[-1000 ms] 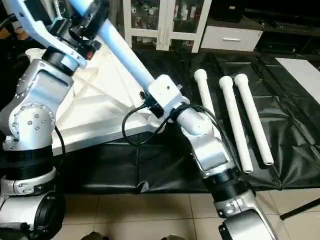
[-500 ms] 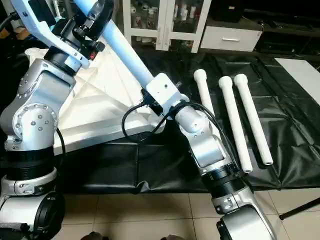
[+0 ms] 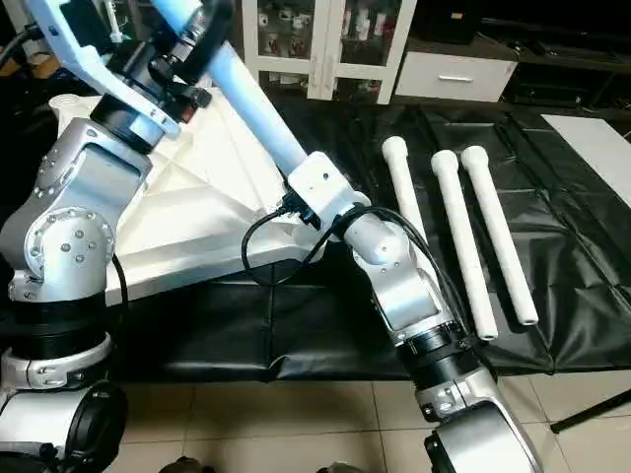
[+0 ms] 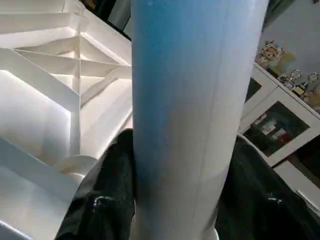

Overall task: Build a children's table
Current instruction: Insert table leg to table base

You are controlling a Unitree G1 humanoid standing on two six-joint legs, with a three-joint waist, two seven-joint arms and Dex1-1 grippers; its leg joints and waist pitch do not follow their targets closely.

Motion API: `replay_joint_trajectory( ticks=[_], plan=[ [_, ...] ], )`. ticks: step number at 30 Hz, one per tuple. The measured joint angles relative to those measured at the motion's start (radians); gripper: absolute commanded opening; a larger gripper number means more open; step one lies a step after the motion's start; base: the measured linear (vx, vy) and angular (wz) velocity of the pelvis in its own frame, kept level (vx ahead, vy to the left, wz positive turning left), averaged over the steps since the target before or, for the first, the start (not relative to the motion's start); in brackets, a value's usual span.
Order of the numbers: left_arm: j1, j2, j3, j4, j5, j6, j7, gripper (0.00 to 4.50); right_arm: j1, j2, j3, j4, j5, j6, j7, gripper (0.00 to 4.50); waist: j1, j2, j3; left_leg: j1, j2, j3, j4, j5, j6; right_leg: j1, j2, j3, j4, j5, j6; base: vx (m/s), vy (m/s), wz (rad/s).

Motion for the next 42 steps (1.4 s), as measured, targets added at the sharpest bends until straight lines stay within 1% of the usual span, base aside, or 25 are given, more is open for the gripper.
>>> replay_joint_trajectory(
  ticks=[5, 10, 11, 12, 13, 15, 16, 18, 19, 20, 23, 24, 25, 26, 28, 29, 30, 32, 33, 34, 36, 37, 39, 40, 42],
  plan=[
    [0.001, 0.012, -0.005, -0.001, -0.014, 0.015, -0.007, 1.58, -0.003, 0.0, -0.001, 0.016, 0.0, -0.016, 0.005, 1.86, 0.001, 0.0, 0.0, 0.0, 0.0, 0.0, 0.0, 0.0, 0.0, 0.0, 0.0, 0.0, 0.0, 0.0, 0.0, 0.0, 0.0, 0.0],
    [0.001, 0.014, -0.006, -0.001, -0.009, 0.02, -0.008, 1.57, -0.003, 0.0, -0.002, 0.022, 0.0, -0.019, 0.008, 1.86, 0.001, 0.0, 0.0, 0.0, 0.0, 0.0, 0.0, 0.0, 0.0, 0.0, 0.0, 0.0, 0.0, 0.0, 0.0, 0.0, 0.0, 0.0],
    [0.001, 0.014, -0.007, -0.002, -0.008, 0.025, -0.005, 2.13, -0.003, 0.0, -0.002, 0.025, 0.001, -0.019, 0.009, 1.86, 0.001, 0.0, 0.0, 0.0, 0.0, 0.0, 0.0, 0.0, 0.0, 0.0, 0.0, 0.0, 0.0, 0.0, 0.0, 0.0, 0.0, 0.0],
    [0.001, 0.022, -0.011, -0.002, -0.007, 0.031, -0.009, 2.13, -0.003, 0.0, -0.002, 0.029, 0.0, -0.019, 0.009, 1.86, 0.0, 0.0, 0.0, 0.0, 0.0, 0.0, 0.0, 0.0, 0.0, 0.0, 0.0, 0.0, 0.0, 0.0, 0.0, 0.0, 0.0, 0.0],
    [0.001, 0.034, -0.018, -0.002, -0.006, 0.033, -0.022, 2.27, -0.003, 0.0, -0.003, 0.033, 0.001, -0.019, 0.01, 1.86, 0.0, 0.0, 0.0, 0.0, 0.0, 0.0, 0.0, 0.0, 0.0, 0.0, 0.0, 0.0, 0.0, 0.0, 0.0, 0.0, 0.0, 0.0],
    [0.001, 0.034, -0.02, 0.003, -0.003, 0.026, -0.025, 2.33, -0.006, 0.004, -0.01, 0.041, 0.003, -0.019, 0.008, 1.86, 0.001, 0.0, 0.0, 0.0, 0.0, 0.0, 0.0, 0.0, 0.0, 0.0, 0.0, 0.0, 0.001, 0.0, 0.0, 0.0, 0.0, 0.0],
    [0.001, 0.034, -0.02, 0.01, 0.005, 0.023, -0.024, 2.63, -0.012, 0.01, -0.02, 0.05, 0.005, -0.019, 0.007, 1.86, 0.0, 0.0, 0.0, 0.0, 0.0, 0.0, 0.0, 0.0, 0.0, 0.0, 0.0, 0.0, 0.001, 0.0, 0.0, 0.0, 0.0, 0.0],
    [0.001, 0.036, -0.02, 0.025, 0.006, 0.024, -0.024, 2.72, -0.024, 0.011, -0.031, 0.062, 0.015, -0.018, 0.004, 1.86, 0.0, 0.0, 0.0, 0.0, 0.0, 0.0, 0.001, 0.001, -0.001, 0.0, 0.0, 0.0, 0.001, 0.0, 0.0, 0.0, 0.0, 0.0],
    [0.002, 0.059, -0.025, 0.036, 0.013, 0.028, -0.03, 2.83, -0.034, 0.02, -0.048, 0.078, 0.029, -0.018, -0.003, 1.86, 0.0, 0.0, 0.0, 0.001, 0.0, 0.0, 0.001, 0.001, -0.001, 0.0, 0.0, 0.0, 0.002, 0.0, 0.0, 0.0, 0.0, 0.0],
    [0.003, 0.075, -0.025, 0.042, 0.017, 0.03, -0.037, 2.83, -0.043, 0.025, -0.063, 0.096, 0.038, -0.017, -0.008, 1.86, -0.001, 0.002, 0.0, 0.001, 0.0, -0.001, 0.0, 0.001, -0.001, 0.0, 0.0, 0.0, 0.002, 0.0, 0.0, 0.0, 0.0, 0.0],
    [0.023, 0.12, -0.022, 0.061, 0.041, 0.062, -0.036, 3.12, -0.062, 0.038, -0.143, 0.181, 0.089, -0.015, -0.048, 1.85, 0.0, 0.006, -0.001, 0.001, -0.001, -0.001, 0.001, 0.001, -0.002, 0.001, 0.0, 0.0, 0.002, 0.0, 0.0, 0.0, 0.0, 0.0],
    [0.036, 0.144, -0.026, 0.063, 0.058, 0.077, -0.034, 3.17, -0.064, 0.037, -0.164, 0.208, 0.108, -0.016, -0.057, 1.85, 0.0, 0.007, -0.001, 0.001, -0.001, -0.001, 0.001, 0.001, -0.002, 0.0, 0.0, 0.0, 0.002, 0.0, 0.0, 0.0, 0.0, 0.0],
    [0.053, 0.174, -0.034, 0.075, 0.089, 0.094, -0.022, 3.25, -0.064, 0.033, -0.198, 0.236, 0.13, -0.015, -0.07, 1.85, 0.001, 0.009, -0.001, 0.001, -0.001, -0.001, 0.001, 0.001, -0.002, 0.0, 0.0, 0.0, 0.002, 0.0, 0.0, 0.0, 0.0, 0.0],
    [0.062, 0.185, -0.035, 0.09, 0.109, 0.105, -0.008, 3.25, -0.064, 0.027, -0.224, 0.251, 0.146, -0.014, -0.079, 1.85, 0.002, 0.01, 0.0, 0.0, -0.001, -0.001, 0.001, 0.001, -0.002, 0.0, 0.0, 0.0, 0.002, 0.001, 0.0, 0.0, 0.0, 0.0],
    [0.082, 0.191, -0.036, 0.125, 0.167, 0.123, 0.055, 3.43, -0.064, 0.012, -0.28, 0.257, 0.181, -0.002, -0.088, 1.85, 0.002, 0.01, 0.0, 0.0, -0.001, -0.001, 0.001, 0.001, -0.002, 0.0, 0.0, -0.001, 0.002, 0.001, 0.0, 0.0, 0.0, 0.0],
    [0.088, 0.19, -0.037, 0.137, 0.185, 0.134, 0.08, 3.43, -0.064, 0.005, -0.3, 0.255, 0.189, 0.002, -0.09, 1.85, 0.002, 0.01, 0.0, 0.0, -0.001, -0.001, 0.001, 0.001, -0.002, 0.0, 0.0, -0.001, 0.002, 0.001, 0.0, 0.0, 0.0, 0.0],
    [0.094, 0.194, -0.04, 0.148, 0.205, 0.149, 0.106, 3.43, -0.064, 0.0, -0.316, 0.249, 0.199, 0.01, -0.091, 1.85, 0.001, 0.01, 0.0, 0.0, -0.001, -0.001, 0.001, 0.001, -0.002, 0.0, 0.0, -0.001, 0.002, 0.001, 0.0, 0.0, 0.0, 0.0],
    [0.119, 0.204, -0.042, 0.151, 0.242, 0.185, 0.168, 3.43, -0.048, 0.0, -0.348, 0.189, 0.231, 0.053, -0.087, 1.85, -0.002, 0.011, -0.001, 0.0, -0.001, -0.002, 0.001, 0.001, -0.002, 0.0, 0.001, -0.001, 0.002, 0.0, 0.0, 0.0, 0.0, 0.0],
    [0.134, 0.205, -0.04, 0.153, 0.254, 0.195, 0.191, 3.43, -0.039, 0.001, -0.359, 0.156, 0.245, 0.079, -0.085, 1.85, -0.004, 0.012, -0.001, 0.001, -0.001, -0.002, 0.001, 0.001, -0.002, 0.0, 0.001, -0.001, 0.002, 0.0, 0.0, 0.0, 0.0, 0.0],
    [0.158, 0.205, -0.041, 0.153, 0.274, 0.201, 0.22, 3.43, -0.02, 0.002, -0.372, 0.101, 0.259, 0.124, -0.085, 1.85, -0.005, 0.012, -0.002, 0.001, -0.001, -0.002, 0.0, 0.001, -0.002, 0.0, 0.001, -0.001, 0.002, 0.0, 0.0, 0.0, 0.0, 0.0],
    [0.202, 0.206, -0.031, 0.15, 0.297, 0.198, 0.249, 3.43, 0.015, 0.005, -0.374, 0.039, 0.258, 0.159, -0.104, 1.85, -0.006, 0.013, -0.002, 0.001, 0.0, -0.003, 0.0, 0.001, -0.002, 0.0, 0.001, -0.001, 0.001, 0.0, 0.0, 0.0, 0.0, 0.0],
    [0.237, 0.202, -0.017, 0.141, 0.3, 0.183, 0.256, 3.43, 0.041, 0.009, -0.375, 0.008, 0.252, 0.159, -0.13, 1.85, -0.005, 0.013, -0.002, 0.001, 0.0, -0.003, 0.0, 0.001, -0.002, 0.0, 0.001, -0.001, 0.001, 0.0, 0.0, 0.0, 0.0, 0.0],
    [0.311, 0.166, 0.021, 0.092, 0.299, 0.134, 0.267, 3.43, 0.104, 0.027, -0.379, -0.07, 0.217, 0.158, -0.199, 1.85, -0.004, 0.015, -0.003, 0.001, 0.0, -0.002, 0.0, 0.001, -0.002, 0.0, 0.001, -0.001, 0.0, 0.0, 0.0, 0.0, 0.0, 0.0],
    [0.355, 0.143, 0.032, 0.06, 0.299, 0.099, 0.271, 3.43, 0.152, 0.032, -0.378, -0.124, 0.209, 0.158, -0.219, 1.85, -0.001, 0.015, -0.003, 0.0, 0.0, -0.003, 0.0, 0.001, -0.002, 0.0, 0.001, -0.001, -0.001, 0.0, 0.0, 0.0, 0.0, 0.0],
    [0.392, 0.128, 0.037, 0.042, 0.308, 0.056, 0.278, 3.43, 0.206, 0.038, -0.373, -0.177, 0.218, 0.16, -0.208, 1.85, 0.001, 0.016, -0.003, 0.0, 0.0, -0.002, 0.0, 0.001, -0.001, 0.001, 0.001, -0.001, -0.001, 0.0, 0.0, 0.0, 0.0, 0.0]
  ],
)
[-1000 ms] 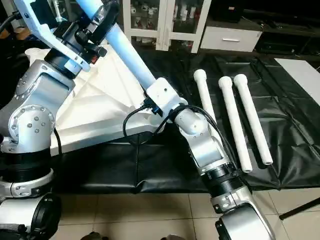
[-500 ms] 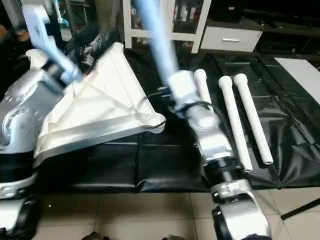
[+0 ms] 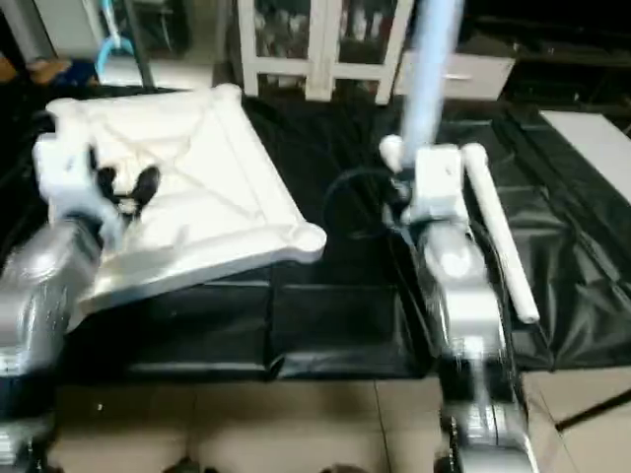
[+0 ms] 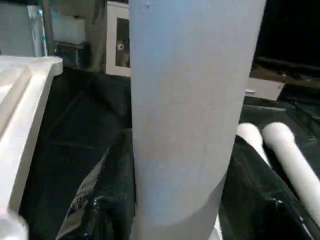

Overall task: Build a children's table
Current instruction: Insert table leg to table base

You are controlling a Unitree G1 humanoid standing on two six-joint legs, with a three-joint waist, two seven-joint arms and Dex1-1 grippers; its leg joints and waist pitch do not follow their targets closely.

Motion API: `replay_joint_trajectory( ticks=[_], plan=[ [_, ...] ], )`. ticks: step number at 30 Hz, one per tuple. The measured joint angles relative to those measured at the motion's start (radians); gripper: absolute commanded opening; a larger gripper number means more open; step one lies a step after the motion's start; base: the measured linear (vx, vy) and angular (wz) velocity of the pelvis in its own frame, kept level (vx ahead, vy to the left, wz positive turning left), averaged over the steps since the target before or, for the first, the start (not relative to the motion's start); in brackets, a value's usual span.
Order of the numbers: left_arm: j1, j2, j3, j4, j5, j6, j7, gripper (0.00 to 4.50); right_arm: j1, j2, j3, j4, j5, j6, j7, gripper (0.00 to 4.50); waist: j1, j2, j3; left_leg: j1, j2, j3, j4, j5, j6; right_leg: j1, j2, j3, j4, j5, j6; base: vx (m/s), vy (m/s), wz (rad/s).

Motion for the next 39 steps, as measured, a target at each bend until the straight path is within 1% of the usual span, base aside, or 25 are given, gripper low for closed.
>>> replay_joint_trajectory(
  ticks=[3, 5, 7, 8, 9, 11, 13, 14, 15, 16, 17, 18, 19, 20, 21, 22, 23, 24, 25, 26, 28, 31, 32, 37, 39],
  plan=[
    [0.013, -0.013, -0.01, -0.015, 0.039, -0.059, 0.035, 3.43, 0.049, 0.026, 0.003, -0.081, 0.042, 0.01, 0.036, 1.85, -0.006, 0.002, 0.0, 0.001, 0.0, -0.002, 0.0, 0.0, 0.0, 0.0, 0.0, 0.0, 0.0, 0.0, 0.004, 0.0, 0.0, 0.0],
    [0.013, -0.023, -0.035, -0.016, 0.073, -0.079, 0.071, 3.43, 0.067, 0.028, 0.025, -0.123, 0.048, 0.024, 0.056, 1.85, -0.018, 0.008, -0.002, -0.005, -0.003, -0.025, 0.0, 0.0, 0.0, 0.012, -0.003, -0.017, -0.005, -0.001, 0.005, 0.0, 0.0, 0.0],
    [0.013, -0.033, -0.059, -0.016, 0.091, -0.084, 0.089, 3.43, 0.075, 0.03, 0.045, -0.147, 0.048, 0.026, 0.066, 1.85, -0.041, 0.019, -0.003, -0.017, -0.006, -0.065, 0.0, 0.001, 0.0, 0.026, -0.009, -0.058, -0.019, 0.002, 0.001, -0.009, -0.048, 0.43],
    [0.013, -0.045, -0.064, -0.015, 0.097, -0.087, 0.093, 3.43, 0.075, 0.033, 0.058, -0.154, 0.048, 0.027, 0.066, 1.85, -0.057, 0.025, -0.001, -0.023, -0.006, -0.094, 0.0, 0.002, -0.002, 0.036, -0.007, -0.081, -0.021, 0.004, -0.012, 0.009, -0.06, 0.5],
    [0.013, -0.048, -0.063, -0.015, 0.102, -0.09, 0.095, 3.43, 0.075, 0.04, 0.067, -0.155, 0.048, 0.028, 0.065, 1.85, -0.062, 0.027, 0.0, -0.025, -0.006, -0.114, -0.001, 0.005, -0.007, 0.04, -0.001, -0.09, -0.015, -0.003, -0.024, 0.021, -0.108, 0.51],
    [0.011, -0.049, -0.063, -0.015, 0.115, -0.099, 0.095, 3.43, 0.073, 0.044, 0.082, -0.155, 0.049, 0.029, 0.066, 1.85, -0.071, 0.031, 0.002, -0.03, -0.015, -0.174, -0.001, 0.016, -0.025, 0.039, 0.02, -0.094, 0.039, -0.054, -0.106, 0.006, -0.165, 0.56],
    [0.011, -0.051, -0.063, -0.015, 0.129, -0.115, 0.095, 3.43, 0.073, 0.039, 0.077, -0.155, 0.049, 0.029, 0.066, 1.85, -0.066, 0.021, -0.003, -0.033, -0.036, -0.23, -0.014, 0.017, -0.027, 0.037, 0.031, -0.095, 0.072, -0.084, -0.13, -0.015, -0.23, 0.63],
    [0.011, -0.053, -0.064, -0.015, 0.135, -0.119, 0.095, 3.43, 0.073, 0.037, 0.075, -0.155, 0.049, 0.03, 0.066, 1.85, -0.06, 0.02, -0.006, -0.038, -0.04, -0.244, -0.022, 0.016, -0.027, 0.037, 0.038, -0.1, 0.071, -0.087, -0.129, -0.03, -0.247, 0.62],
    [0.011, -0.051, -0.073, -0.015, 0.148, -0.125, 0.096, 3.43, 0.073, 0.032, 0.071, -0.155, 0.049, 0.032, 0.066, 1.85, -0.053, 0.024, -0.009, -0.048, -0.042, -0.247, -0.003, 0.0, -0.015, 0.032, 0.036, -0.121, 0.069, -0.089, -0.125, -0.051, -0.265, 0.61],
    [0.015, -0.044, -0.097, -0.015, 0.173, -0.139, 0.098, 3.43, 0.082, 0.029, 0.062, -0.155, 0.049, 0.04, 0.066, 1.85, -0.038, 0.021, -0.007, -0.072, -0.027, -0.161, 0.148, -0.045, 0.044, 0.032, 0.037, -0.132, 0.069, -0.09, -0.123, -0.029, -0.232, 0.35],
    [0.029, -0.041, -0.108, -0.017, 0.189, -0.146, 0.102, 3.43, 0.095, 0.03, 0.059, -0.155, 0.051, 0.047, 0.066, 1.85, -0.021, 0.011, -0.008, -0.064, -0.039, -0.102, 0.221, -0.07, 0.085, 0.035, 0.039, -0.125, 0.067, -0.09, -0.123, -0.029, -0.232, 0.35],
    [0.038, -0.036, -0.114, -0.02, 0.199, -0.148, 0.107, 3.43, 0.101, 0.03, 0.055, -0.156, 0.053, 0.053, 0.066, 1.85, -0.014, 0.009, -0.011, -0.038, -0.067, -0.061, 0.242, -0.093, 0.12, 0.033, 0.044, -0.124, 0.061, -0.088, -0.121, -0.001, -0.218, 0.16],
    [0.039, -0.04, -0.114, -0.024, 0.205, -0.148, 0.112, 3.43, 0.103, 0.03, 0.044, -0.159, 0.059, 0.06, 0.065, 1.85, -0.012, 0.019, -0.016, 0.001, -0.096, -0.034, 0.195, -0.147, 0.148, 0.028, 0.071, -0.124, 0.043, -0.076, -0.12, -0.015, -0.224, 0.4],
    [0.038, -0.051, -0.113, -0.029, 0.196, -0.144, 0.112, 3.43, 0.115, 0.032, 0.038, -0.161, 0.059, 0.061, 0.065, 1.85, -0.009, 0.029, -0.018, 0.024, -0.104, -0.034, 0.147, -0.185, 0.119, 0.028, 0.099, -0.122, 0.018, -0.059, -0.121, -0.015, -0.224, 0.4],
    [0.047, -0.067, -0.11, -0.031, 0.184, -0.137, 0.112, 3.43, 0.133, 0.032, 0.038, -0.164, 0.06, 0.063, 0.064, 1.85, -0.003, 0.036, -0.018, 0.035, -0.083, -0.04, 0.121, -0.168, 0.096, 0.032, 0.114, -0.124, -0.01, -0.05, -0.105, -0.028, -0.236, 0.37],
    [0.052, -0.064, -0.11, -0.032, 0.177, -0.13, 0.11, 3.43, 0.144, 0.044, 0.043, -0.169, 0.064, 0.067, 0.064, 1.85, -0.004, 0.047, -0.025, 0.032, -0.054, -0.036, 0.112, -0.156, 0.082, 0.01, 0.098, -0.11, 0.06, -0.079, -0.023, 0.012, -0.204, 0.25],
    [0.045, -0.06, -0.104, -0.033, 0.175, -0.13, 0.105, 3.43, 0.144, 0.057, 0.049, -0.174, 0.074, 0.068, 0.063, 1.85, -0.006, 0.045, -0.029, 0.023, -0.043, -0.026, 0.114, -0.15, 0.072, -0.029, 0.058, -0.081, 0.15, -0.089, 0.002, 0.012, -0.204, 0.25],
    [0.037, -0.061, -0.096, -0.034, 0.168, -0.131, 0.096, 3.43, 0.144, 0.062, 0.057, -0.186, 0.081, 0.069, 0.063, 1.85, -0.006, 0.039, -0.033, 0.011, -0.042, -0.016, 0.123, -0.146, 0.068, -0.05, 0.007, -0.034, 0.165, -0.068, 0.001, -0.01, -0.144, 0.26],
    [0.032, -0.064, -0.082, -0.039, 0.154, -0.142, 0.081, 3.43, 0.138, 0.059, 0.062, -0.204, 0.082, 0.069, 0.063, 1.85, -0.001, 0.023, -0.041, -0.011, -0.051, -0.005, 0.142, -0.147, 0.069, -0.063, -0.048, 0.007, 0.108, -0.061, 0.043, -0.028, -0.134, 0.08],
    [0.036, -0.068, -0.083, -0.039, 0.145, -0.144, 0.067, 3.43, 0.14, 0.053, 0.061, -0.206, 0.082, 0.07, 0.062, 1.85, -0.001, 0.025, -0.04, -0.018, -0.052, -0.019, 0.137, -0.145, 0.071, -0.068, -0.052, 0.007, 0.109, -0.058, 0.041, -0.028, -0.134, 0.08],
    [0.039, -0.082, -0.107, -0.038, 0.134, -0.144, 0.042, 3.43, 0.149, 0.03, 0.046, -0.206, 0.081, 0.083, 0.061, 1.85, -0.003, 0.023, -0.035, 0.001, -0.051, -0.026, 0.089, -0.12, 0.064, -0.053, -0.043, 0.004, 0.092, -0.058, 0.02, -0.038, -0.174, 0.08],
    [0.038, -0.083, -0.119, -0.039, 0.136, -0.153, 0.037, 3.43, 0.147, 0.018, 0.03, -0.208, 0.081, 0.09, 0.067, 1.85, -0.03, 0.032, -0.022, 0.063, -0.039, -0.027, 0.044, -0.118, 0.049, 0.008, -0.021, -0.007, 0.047, -0.06, 0.008, -0.033, -0.139, 0.0],
    [0.038, -0.083, -0.119, -0.04, 0.137, -0.158, 0.037, 3.43, 0.145, 0.01, 0.03, -0.211, 0.081, 0.09, 0.069, 1.85, -0.037, 0.033, -0.02, 0.074, -0.035, -0.027, 0.04, -0.118, 0.049, 0.02, -0.016, -0.01, 0.04, -0.061, 0.007, -0.027, -0.093, -0.04],
    [0.041, -0.084, -0.115, -0.04, 0.136, -0.159, 0.036, 3.43, 0.143, 0.011, 0.042, -0.215, 0.082, 0.092, 0.087, 1.85, -0.093, 0.039, -0.017, 0.111, -0.026, -0.052, 0.009, -0.124, 0.019, 0.068, -0.017, -0.047, -0.019, -0.06, 0.006, 0.0, 0.0, 0.0],
    [0.042, -0.084, -0.112, -0.042, 0.136, -0.159, 0.034, 3.43, 0.141, 0.011, 0.043, -0.215, 0.084, 0.093, 0.087, 1.85, -0.116, 0.038, -0.018, 0.121, -0.029, -0.053, 0.009, -0.124, 0.018, 0.078, -0.02, -0.049, -0.022, -0.055, -0.005, 0.031, 0.031, -0.05]
  ],
)
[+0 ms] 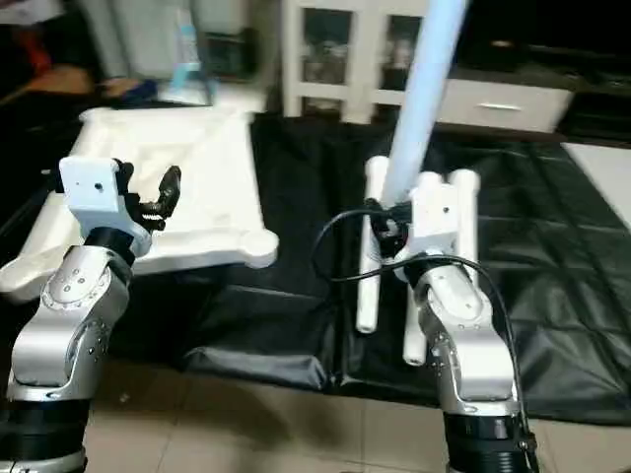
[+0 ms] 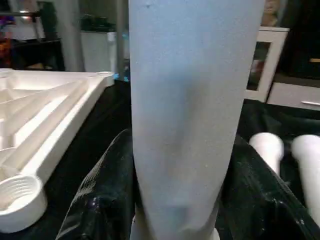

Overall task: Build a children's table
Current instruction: Insert table leg to table base

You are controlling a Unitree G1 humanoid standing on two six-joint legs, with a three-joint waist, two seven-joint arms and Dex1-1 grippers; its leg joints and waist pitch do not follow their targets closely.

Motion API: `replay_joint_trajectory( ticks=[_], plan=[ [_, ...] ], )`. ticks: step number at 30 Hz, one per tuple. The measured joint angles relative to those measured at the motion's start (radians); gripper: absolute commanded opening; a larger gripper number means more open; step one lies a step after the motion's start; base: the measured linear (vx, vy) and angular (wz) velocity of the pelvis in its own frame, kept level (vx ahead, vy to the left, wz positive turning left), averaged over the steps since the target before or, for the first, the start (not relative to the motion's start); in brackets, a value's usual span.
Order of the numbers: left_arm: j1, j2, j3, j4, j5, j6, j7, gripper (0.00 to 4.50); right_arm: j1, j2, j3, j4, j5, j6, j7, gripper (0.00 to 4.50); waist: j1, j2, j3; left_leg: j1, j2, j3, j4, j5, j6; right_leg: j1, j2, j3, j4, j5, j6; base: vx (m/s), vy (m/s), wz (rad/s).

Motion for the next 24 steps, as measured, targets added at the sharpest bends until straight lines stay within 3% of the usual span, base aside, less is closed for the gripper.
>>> replay_joint_trajectory(
  ticks=[1, 4, 7, 9, 10, 11, 12, 13, 14, 15, 16, 17, 18, 19, 20, 21, 22, 23, 24],
  plan=[
    [0.001, 0.0, 0.001, 0.0, 0.0, 0.0, -0.002, 3.43, 0.0, -0.001, 0.002, 0.0, 0.001, 0.001, 0.001, 1.85, -0.008, 0.0, 0.0, 0.007, -0.003, 0.0, 0.0, -0.001, -0.001, 0.007, -0.002, 0.002, 0.0, 0.0, -0.001, 0.09, 0.053, -0.02],
    [0.001, -0.004, 0.0, -0.007, -0.002, 0.0, -0.009, 3.43, 0.0, -0.006, 0.005, 0.0, 0.003, 0.004, 0.012, 1.85, -0.027, -0.004, -0.003, 0.007, -0.01, 0.006, 0.0, -0.005, -0.002, 0.011, 0.005, 0.019, -0.001, 0.004, -0.008, 0.112, 0.049, 0.03],
    [0.003, -0.005, 0.001, -0.007, -0.002, 0.0, -0.008, 3.43, -0.001, -0.015, 0.008, 0.001, 0.005, 0.008, 0.033, 1.85, -0.017, -0.002, -0.006, 0.006, -0.016, -0.002, -0.003, -0.02, 0.018, 0.021, 0.011, 0.026, -0.015, -0.008, -0.006, 0.149, 0.041, 0.13],
    [0.007, -0.001, 0.01, -0.008, -0.001, 0.0, -0.008, 3.43, -0.012, -0.014, 0.021, 0.001, 0.005, 0.008, 0.043, 1.85, -0.017, -0.004, -0.007, 0.018, -0.019, -0.009, -0.014, -0.026, 0.014, 0.02, 0.013, 0.023, -0.009, -0.029, -0.04, 0.192, 0.019, 0.14],
    [0.013, 0.004, 0.019, -0.008, 0.0, 0.0, -0.007, 3.43, -0.022, -0.013, 0.039, 0.001, 0.005, 0.008, 0.049, 1.85, -0.022, -0.012, -0.012, 0.026, -0.032, -0.02, -0.025, -0.031, 0.022, 0.004, 0.002, 0.02, 0.017, -0.05, -0.071, 0.225, -0.06, 0.09],
    [0.015, 0.008, 0.026, -0.008, 0.001, 0.0, -0.007, 3.43, -0.026, -0.013, 0.049, 0.001, 0.006, 0.008, 0.06, 1.85, -0.027, -0.023, -0.019, 0.032, -0.05, -0.031, -0.028, -0.04, 0.026, -0.007, -0.01, 0.023, 0.047, -0.069, -0.074, 0.225, -0.06, 0.09],
    [0.015, 0.011, 0.031, -0.009, 0.002, 0.0, -0.007, 3.43, -0.025, -0.013, 0.054, 0.001, 0.008, 0.009, 0.068, 1.85, -0.027, -0.034, -0.024, 0.039, -0.063, -0.039, -0.024, -0.053, 0.036, -0.008, -0.019, 0.031, 0.065, -0.086, -0.052, 0.217, -0.073, 0.06],
    [0.012, 0.008, 0.029, -0.012, 0.002, -0.001, -0.008, 3.43, -0.022, -0.018, 0.053, 0.0, 0.009, 0.009, 0.075, 1.85, -0.018, -0.046, -0.029, 0.021, -0.082, -0.042, 0.02, -0.077, 0.084, 0.019, -0.02, 0.068, 0.063, -0.105, 0.032, 0.244, -0.019, 0.22],
    [0.002, -0.007, 0.006, -0.01, 0.0, 0.001, -0.01, 3.43, -0.002, -0.033, 0.043, -0.003, 0.009, 0.009, 0.076, 1.85, -0.011, -0.045, -0.027, -0.027, -0.077, -0.047, 0.115, -0.078, 0.166, 0.043, -0.009, 0.094, 0.055, -0.116, 0.047, 0.244, -0.019, 0.22],
    [0.003, -0.024, -0.021, -0.012, 0.0, 0.0, -0.016, 3.43, 0.013, -0.051, 0.026, 0.004, 0.004, 0.012, 0.073, 1.85, 0.009, -0.042, -0.027, -0.083, -0.078, -0.045, 0.195, -0.068, 0.177, 0.071, 0.003, 0.124, 0.036, -0.123, 0.051, 0.174, 0.126, 0.62],
    [0.016, -0.021, -0.029, -0.013, 0.0, 0.001, -0.022, 3.43, 0.012, -0.058, 0.015, 0.016, 0.002, 0.017, 0.068, 1.85, 0.055, -0.031, -0.027, -0.139, -0.078, -0.043, 0.211, -0.053, 0.141, 0.107, 0.024, 0.157, 0.003, -0.123, 0.053, -0.032, 0.168, 0.41],
    [0.018, -0.003, -0.015, -0.019, 0.0, 0.001, -0.025, 3.43, -0.003, -0.049, 0.017, 0.015, 0.004, 0.018, 0.065, 1.85, 0.079, -0.005, -0.027, -0.161, -0.058, -0.051, 0.129, -0.026, 0.097, 0.123, 0.042, 0.138, 0.005, -0.124, 0.052, -0.032, 0.168, 0.41],
    [0.025, 0.018, 0.007, -0.033, 0.0, -0.001, -0.03, 3.43, -0.037, -0.037, 0.027, 0.017, 0.005, 0.021, 0.064, 1.85, 0.087, 0.026, -0.024, -0.164, -0.026, -0.073, 0.07, 0.073, 0.042, 0.105, 0.059, 0.078, 0.061, -0.139, 0.031, -0.169, 0.057, -0.17],
    [0.045, 0.06, 0.046, -0.029, -0.002, 0.002, -0.042, 3.43, -0.038, 0.008, 0.071, 0.003, 0.014, 0.02, 0.074, 1.85, 0.088, 0.024, -0.025, -0.156, -0.041, -0.085, 0.114, 0.026, 0.053, 0.064, 0.037, 0.038, 0.182, -0.16, 0.008, -0.083, 0.001, -0.18],
    [0.047, 0.063, 0.052, -0.026, -0.003, 0.004, -0.051, 3.43, -0.03, 0.01, 0.086, -0.007, 0.019, 0.019, 0.082, 1.85, 0.088, 0.014, -0.027, -0.15, -0.048, -0.085, 0.119, 0.019, 0.058, 0.039, 0.036, 0.034, 0.216, -0.16, 0.01, 0.0, 0.0, 0.0],
    [0.049, 0.065, 0.037, -0.029, -0.01, 0.004, -0.086, 3.43, -0.022, 0.0, 0.092, -0.018, 0.032, 0.018, 0.088, 1.85, 0.094, 0.001, -0.032, -0.146, -0.06, -0.082, 0.115, 0.017, 0.061, -0.022, 0.039, 0.031, 0.224, -0.148, 0.031, 0.158, 0.008, 0.13],
    [0.051, 0.069, 0.022, -0.029, -0.012, 0.003, -0.11, 3.43, -0.023, -0.012, 0.088, -0.018, 0.034, 0.018, 0.09, 1.85, 0.097, -0.005, -0.033, -0.144, -0.069, -0.074, 0.113, 0.019, 0.057, -0.067, 0.039, 0.028, 0.201, -0.127, 0.054, 0.19, 0.035, 0.18],
    [0.058, 0.097, -0.012, -0.031, -0.021, -0.001, -0.162, 3.43, -0.022, -0.026, 0.075, -0.02, 0.036, 0.017, 0.103, 1.85, 0.1, -0.025, -0.038, -0.141, -0.081, -0.048, 0.111, 0.019, 0.058, -0.103, 0.031, 0.043, 0.133, -0.06, 0.064, 0.102, 0.054, 0.15],
    [0.064, 0.112, -0.035, -0.031, -0.027, -0.003, -0.196, 3.43, -0.017, -0.036, 0.065, -0.022, 0.037, 0.014, 0.109, 1.85, 0.103, -0.039, -0.036, -0.14, -0.093, -0.018, 0.112, 0.018, 0.059, -0.119, 0.017, 0.059, 0.085, 0.038, 0.027, 0.053, 0.051, 0.25]
  ],
)
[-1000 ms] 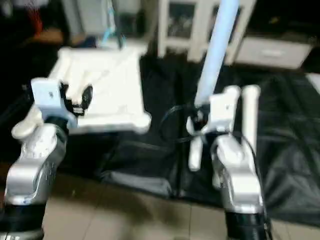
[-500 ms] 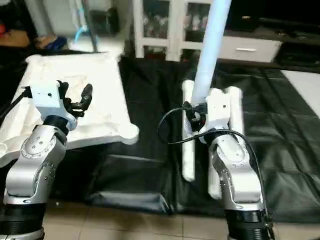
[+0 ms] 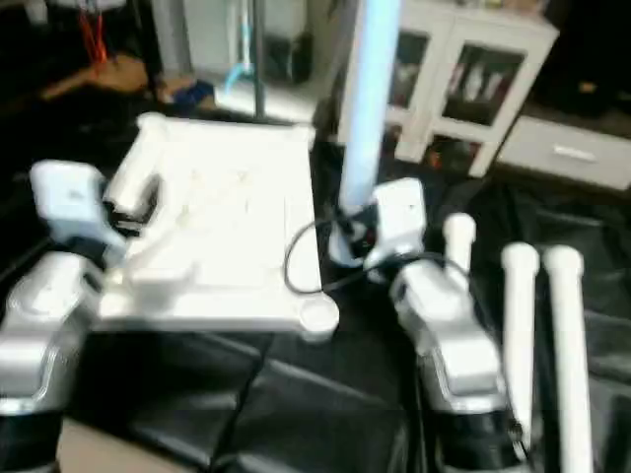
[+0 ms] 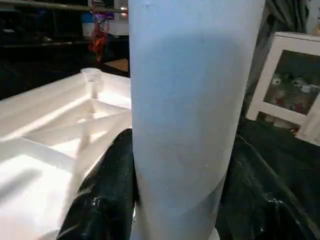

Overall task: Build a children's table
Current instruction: Insert table leg to table base

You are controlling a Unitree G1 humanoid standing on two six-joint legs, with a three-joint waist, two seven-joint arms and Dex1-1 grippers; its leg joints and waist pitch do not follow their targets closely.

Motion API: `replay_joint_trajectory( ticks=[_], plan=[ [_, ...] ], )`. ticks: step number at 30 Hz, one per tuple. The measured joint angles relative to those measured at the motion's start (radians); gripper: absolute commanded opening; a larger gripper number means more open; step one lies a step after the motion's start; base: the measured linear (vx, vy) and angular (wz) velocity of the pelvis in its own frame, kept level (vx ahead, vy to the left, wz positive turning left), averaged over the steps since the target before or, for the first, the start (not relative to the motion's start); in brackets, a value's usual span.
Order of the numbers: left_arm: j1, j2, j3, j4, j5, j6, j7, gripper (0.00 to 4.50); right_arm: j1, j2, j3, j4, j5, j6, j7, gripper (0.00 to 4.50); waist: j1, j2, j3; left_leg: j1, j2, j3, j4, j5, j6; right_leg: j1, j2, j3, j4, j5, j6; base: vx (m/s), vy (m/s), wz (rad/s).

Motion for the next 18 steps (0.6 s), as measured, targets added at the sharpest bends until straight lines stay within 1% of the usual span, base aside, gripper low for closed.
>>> replay_joint_trajectory(
  ticks=[1, 2, 3, 4, 5, 6, 7, 8, 9, 10, 12, 13, 14, 15, 16, 17, 18],
  plan=[
    [0.016, 0.01, -0.029, -0.002, -0.001, -0.001, -0.043, 3.43, 0.016, -0.013, -0.016, 0.002, 0.004, 0.0, 0.012, 1.85, 0.002, -0.006, 0.004, 0.006, 0.0, 0.023, -0.011, 0.005, 0.006, -0.004, -0.002, 0.02, 0.002, 0.004, 0.001, 0.032, 0.016, 0.19],
    [0.03, 0.03, -0.045, -0.002, -0.001, -0.001, -0.07, 3.43, 0.021, -0.018, -0.021, 0.005, 0.006, 0.002, 0.02, 1.85, 0.006, -0.004, 0.007, 0.007, 0.001, 0.024, -0.028, 0.008, 0.004, -0.002, -0.002, 0.021, -0.011, 0.008, -0.006, 0.032, 0.016, 0.19],
    [0.036, 0.054, -0.059, 0.008, 0.0, -0.003, -0.104, 3.43, 0.023, -0.018, -0.027, 0.005, 0.016, 0.004, 0.032, 1.85, 0.006, -0.003, 0.008, 0.009, 0.004, 0.023, -0.044, 0.014, -0.001, 0.002, 0.0, 0.016, -0.029, 0.015, -0.016, 0.0, 0.0, 0.0],
    [0.038, 0.072, -0.064, 0.025, -0.003, -0.005, -0.146, 3.72, 0.023, -0.021, -0.033, 0.005, 0.03, 0.004, 0.051, 1.85, 0.005, -0.002, 0.009, 0.012, 0.012, 0.027, -0.057, 0.023, -0.003, 0.007, 0.005, 0.012, -0.048, 0.027, -0.023, 0.0, 0.0, 0.0],
    [0.036, 0.091, -0.066, 0.045, -0.019, -0.014, -0.202, 3.72, 0.023, -0.027, -0.034, 0.005, 0.05, 0.003, 0.075, 1.85, 0.0, 0.002, 0.011, 0.016, 0.016, 0.028, -0.061, 0.027, -0.004, 0.011, 0.006, 0.008, -0.055, 0.031, -0.025, 0.0, 0.0, 0.0],
    [0.037, 0.105, -0.073, 0.065, -0.031, -0.021, -0.254, 3.8, 0.026, -0.034, -0.034, 0.005, 0.063, -0.001, 0.1, 1.85, -0.007, 0.006, 0.014, 0.021, 0.02, 0.031, -0.064, 0.027, -0.007, 0.02, 0.007, 0.004, -0.062, 0.034, -0.027, 0.0, 0.0, 0.0],
    [0.038, 0.111, -0.078, 0.076, -0.04, -0.024, -0.286, 3.8, 0.027, -0.04, -0.034, 0.005, 0.075, -0.006, 0.113, 1.85, -0.013, 0.011, 0.017, 0.024, 0.023, 0.035, -0.065, 0.027, -0.008, 0.025, 0.006, 0.001, -0.066, 0.035, -0.029, 0.0, 0.0, 0.0],
    [0.038, 0.113, -0.089, 0.081, -0.043, -0.027, -0.312, 3.97, 0.029, -0.044, -0.035, 0.005, 0.082, -0.009, 0.127, 1.85, -0.02, 0.015, 0.02, 0.026, 0.03, 0.045, -0.065, 0.027, -0.008, 0.031, 0.004, -0.001, -0.068, 0.034, -0.027, 0.0, 0.0, 0.0],
    [0.037, 0.112, -0.1, 0.084, -0.047, -0.027, -0.329, 3.97, 0.035, -0.045, -0.037, 0.005, 0.082, -0.013, 0.131, 1.85, -0.024, 0.019, 0.022, 0.03, 0.035, 0.05, -0.066, 0.027, -0.008, 0.036, 0.004, -0.002, -0.07, 0.032, -0.025, 0.0, 0.0, 0.0],
    [0.037, 0.112, -0.113, 0.085, -0.056, -0.027, -0.352, 4.1, 0.043, -0.046, -0.038, 0.006, 0.082, -0.023, 0.132, 1.85, -0.028, 0.02, 0.023, 0.033, 0.038, 0.054, -0.066, 0.027, -0.009, 0.04, 0.004, -0.003, -0.071, 0.032, -0.024, 0.0, 0.0, 0.0],
    [0.036, 0.113, -0.132, 0.091, -0.072, -0.024, -0.398, 4.24, 0.043, -0.047, -0.041, 0.019, 0.08, -0.059, 0.141, 1.85, -0.037, 0.024, 0.025, 0.034, 0.041, 0.054, -0.066, 0.028, -0.01, 0.044, 0.003, -0.007, -0.076, 0.032, -0.024, 0.0, 0.0, 0.0],
    [0.034, 0.118, -0.15, 0.099, -0.085, -0.024, -0.443, 4.33, 0.04, -0.048, -0.045, 0.038, 0.081, -0.097, 0.164, 1.85, -0.046, 0.027, 0.026, 0.034, 0.043, 0.055, -0.068, 0.029, -0.012, 0.046, 0.003, -0.01, -0.08, 0.032, -0.024, 0.0, 0.0, 0.0],
    [0.033, 0.121, -0.168, 0.105, -0.091, -0.024, -0.475, 4.33, 0.039, -0.052, -0.051, 0.05, 0.088, -0.114, 0.184, 1.85, -0.051, 0.027, 0.027, 0.034, 0.044, 0.055, -0.07, 0.03, -0.012, 0.046, 0.003, -0.01, -0.081, 0.032, -0.024, 0.0, 0.0, 0.0],
    [0.026, 0.13, -0.193, 0.122, -0.099, -0.023, -0.529, 4.42, 0.033, -0.056, -0.069, 0.072, 0.127, -0.114, 0.233, 1.85, -0.055, 0.027, 0.027, 0.035, 0.044, 0.055, -0.07, 0.03, -0.012, 0.047, 0.003, -0.01, -0.081, 0.032, -0.024, 0.0, 0.0, 0.0],
    [0.02, 0.14, -0.226, 0.144, -0.1, -0.024, -0.583, 4.42, 0.02, -0.062, -0.085, 0.099, 0.172, -0.104, 0.283, 1.85, -0.062, 0.028, 0.027, 0.036, 0.044, 0.055, -0.07, 0.03, -0.012, 0.048, 0.003, -0.01, -0.081, 0.032, -0.024, 0.0, 0.0, 0.0],
    [0.013, 0.144, -0.249, 0.166, -0.098, -0.024, -0.611, 4.42, 0.013, -0.071, -0.092, 0.112, 0.203, -0.09, 0.322, 1.85, -0.068, 0.029, 0.028, 0.036, 0.044, 0.055, -0.07, 0.03, -0.012, 0.048, 0.003, -0.01, -0.081, 0.032, -0.024, 0.0, 0.0, 0.0],
    [0.012, 0.144, -0.261, 0.178, -0.098, -0.024, -0.627, 4.42, 0.01, -0.075, -0.095, 0.119, 0.217, -0.083, 0.343, 1.85, -0.072, 0.03, 0.029, 0.035, 0.044, 0.055, -0.07, 0.03, -0.012, 0.048, 0.003, -0.01, -0.08, 0.032, -0.024, 0.0, 0.0, 0.0]
  ],
)
